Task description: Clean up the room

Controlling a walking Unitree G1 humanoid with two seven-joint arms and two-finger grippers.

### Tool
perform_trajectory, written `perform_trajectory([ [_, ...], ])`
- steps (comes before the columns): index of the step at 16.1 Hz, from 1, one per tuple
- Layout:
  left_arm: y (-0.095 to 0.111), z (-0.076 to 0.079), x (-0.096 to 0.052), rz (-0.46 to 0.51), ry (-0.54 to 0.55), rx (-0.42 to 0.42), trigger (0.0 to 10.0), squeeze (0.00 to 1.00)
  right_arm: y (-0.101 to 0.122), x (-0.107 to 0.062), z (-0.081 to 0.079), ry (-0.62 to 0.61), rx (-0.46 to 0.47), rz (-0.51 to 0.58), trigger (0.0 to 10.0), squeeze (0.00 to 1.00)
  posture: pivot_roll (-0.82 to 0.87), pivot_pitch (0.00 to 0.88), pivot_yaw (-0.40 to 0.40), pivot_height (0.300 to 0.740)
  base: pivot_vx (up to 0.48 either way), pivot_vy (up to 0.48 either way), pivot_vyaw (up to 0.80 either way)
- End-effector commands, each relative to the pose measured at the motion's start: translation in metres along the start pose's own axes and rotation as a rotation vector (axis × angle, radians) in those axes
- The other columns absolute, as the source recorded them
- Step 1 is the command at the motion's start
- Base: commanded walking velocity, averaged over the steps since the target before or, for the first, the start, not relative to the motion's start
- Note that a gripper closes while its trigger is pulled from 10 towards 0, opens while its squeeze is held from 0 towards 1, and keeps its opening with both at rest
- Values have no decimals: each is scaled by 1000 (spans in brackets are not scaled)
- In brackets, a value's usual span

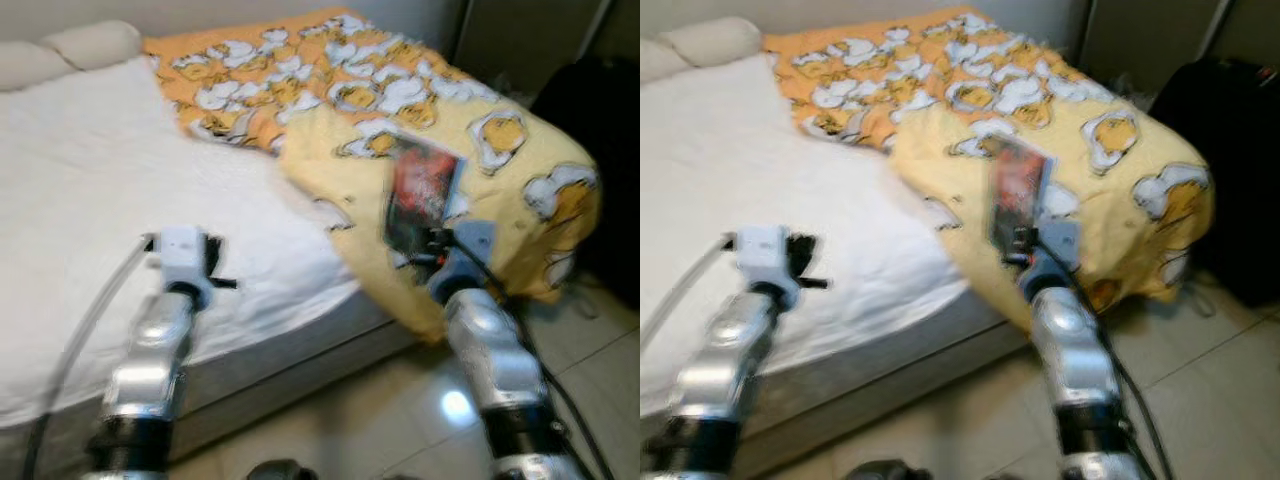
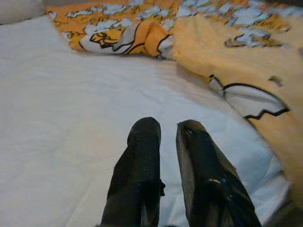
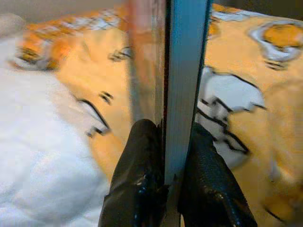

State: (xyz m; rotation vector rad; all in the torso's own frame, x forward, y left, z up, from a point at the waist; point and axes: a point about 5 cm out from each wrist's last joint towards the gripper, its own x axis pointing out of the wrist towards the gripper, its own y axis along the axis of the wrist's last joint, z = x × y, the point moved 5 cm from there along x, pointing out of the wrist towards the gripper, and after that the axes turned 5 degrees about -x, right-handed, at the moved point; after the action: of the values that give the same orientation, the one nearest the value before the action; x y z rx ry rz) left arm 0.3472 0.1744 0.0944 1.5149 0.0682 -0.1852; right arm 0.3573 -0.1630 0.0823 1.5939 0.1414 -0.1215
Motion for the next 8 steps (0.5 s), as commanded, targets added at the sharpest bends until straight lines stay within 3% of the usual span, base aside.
perform_trajectory([
  [1, 7, -9, 0, 15, 21, 22, 10000, 0, 18, 2, -3, 1, -4, 64, 10000, 0, 67, 0, 31, 740, 0, 480, 0],
  [8, 11, -9, 3, 24, 18, 42, 10000, 0, 17, 4, -5, 12, -56, 56, 10000, 0, 67, 0, 34, 740, 0, 480, 0],
])
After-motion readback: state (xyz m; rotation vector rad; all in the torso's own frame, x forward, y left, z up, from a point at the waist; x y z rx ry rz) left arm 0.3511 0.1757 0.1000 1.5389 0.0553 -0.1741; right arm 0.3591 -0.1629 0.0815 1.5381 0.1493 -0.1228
